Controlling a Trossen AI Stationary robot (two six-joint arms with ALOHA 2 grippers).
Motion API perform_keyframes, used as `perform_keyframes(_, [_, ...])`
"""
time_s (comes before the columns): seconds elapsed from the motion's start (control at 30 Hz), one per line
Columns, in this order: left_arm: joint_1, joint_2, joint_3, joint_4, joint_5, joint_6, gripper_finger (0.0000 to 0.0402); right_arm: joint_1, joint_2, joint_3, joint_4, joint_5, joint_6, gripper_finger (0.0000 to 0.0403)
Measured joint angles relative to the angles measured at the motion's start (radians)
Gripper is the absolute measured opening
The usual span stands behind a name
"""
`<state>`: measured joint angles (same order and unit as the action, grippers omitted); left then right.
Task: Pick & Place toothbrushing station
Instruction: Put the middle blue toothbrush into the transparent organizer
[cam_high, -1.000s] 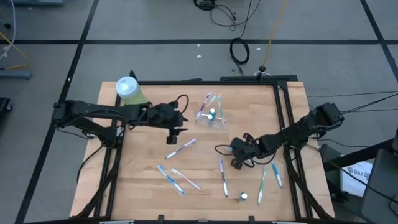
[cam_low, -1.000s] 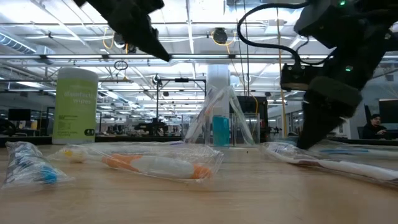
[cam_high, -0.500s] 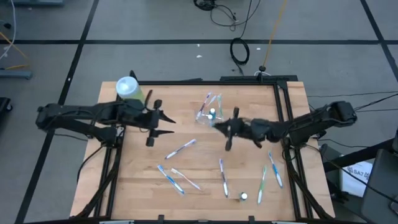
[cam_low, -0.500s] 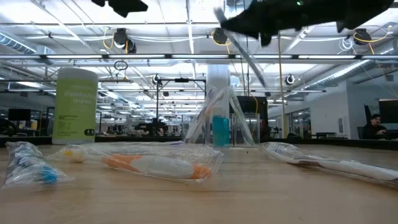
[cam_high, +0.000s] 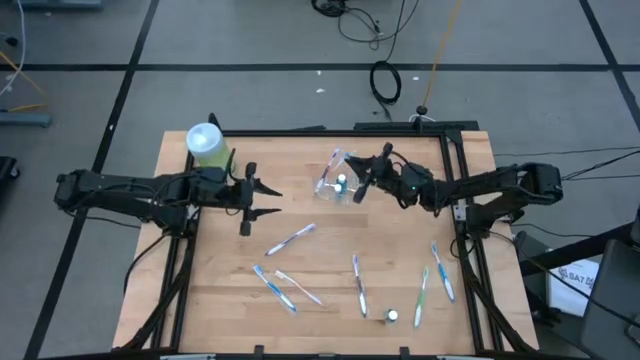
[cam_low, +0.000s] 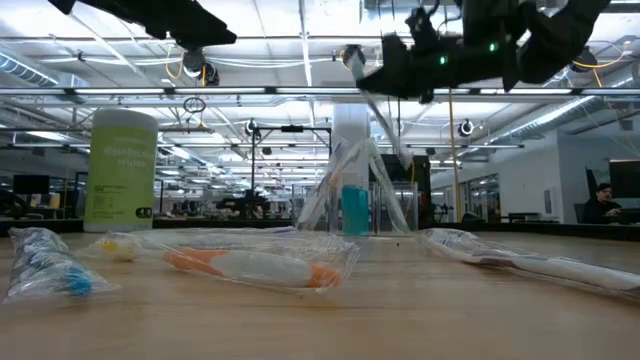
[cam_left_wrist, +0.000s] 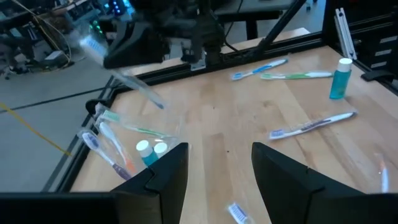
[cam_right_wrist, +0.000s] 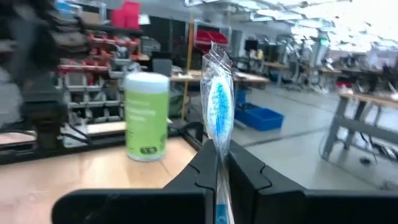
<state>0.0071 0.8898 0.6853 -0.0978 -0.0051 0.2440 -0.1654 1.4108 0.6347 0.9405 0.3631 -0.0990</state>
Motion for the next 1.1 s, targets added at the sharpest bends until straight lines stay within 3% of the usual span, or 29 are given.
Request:
perform_keyframes(0.3, [-0.001, 0.0, 0.0, -0.034, 0.0, -0.018, 0.0184, -0.031, 0.169, -0.043, 0.218, 0.014, 0.073, 0.0008])
perform_keyframes(0.47, [-0.001, 0.0, 0.0, -0.051, -0.001, -0.023, 0.0184, -0.03, 0.211, -0.043, 0.224, 0.113, 0.125, 0.0008])
perform_keyframes(0.67, [-0.003, 0.0, 0.001, -0.069, -0.001, -0.047, 0.0184, -0.021, 0.224, -0.043, 0.215, 0.155, 0.149, 0.0008])
perform_keyframes(0.9, [-0.002, 0.0, 0.001, -0.096, -0.003, -0.085, 0.0184, 0.03, 0.219, -0.043, 0.173, 0.388, 0.141, 0.0008])
perform_keyframes(1.1, [-0.003, 0.0, 0.001, -0.099, -0.003, -0.1, 0.0184, 0.051, 0.22, -0.042, 0.13, 0.4, 0.224, 0.0009])
